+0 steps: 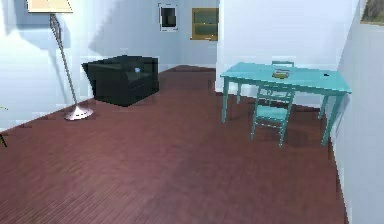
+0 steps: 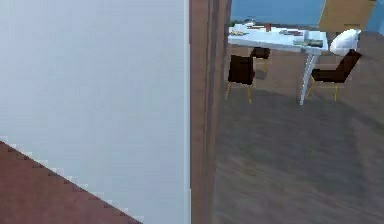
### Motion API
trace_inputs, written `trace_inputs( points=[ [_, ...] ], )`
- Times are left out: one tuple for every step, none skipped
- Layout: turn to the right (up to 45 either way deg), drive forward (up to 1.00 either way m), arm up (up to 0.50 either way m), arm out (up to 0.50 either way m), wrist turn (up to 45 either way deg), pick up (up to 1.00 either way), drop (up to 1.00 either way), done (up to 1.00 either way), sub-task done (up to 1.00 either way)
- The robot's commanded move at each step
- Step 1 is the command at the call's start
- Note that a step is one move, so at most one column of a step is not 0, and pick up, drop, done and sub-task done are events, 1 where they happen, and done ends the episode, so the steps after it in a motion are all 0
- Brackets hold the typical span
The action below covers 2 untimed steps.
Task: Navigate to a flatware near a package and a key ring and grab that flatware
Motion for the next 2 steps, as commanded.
trace_inputs(
  points=[
    [0.0,1.0,0.0,0.0,0.0,0.0,0.0,0.0,0.0],
    [3.0,0.0,0.0,0.0,0.0,0.0,0.0,0.0,0.0]
  ],
)
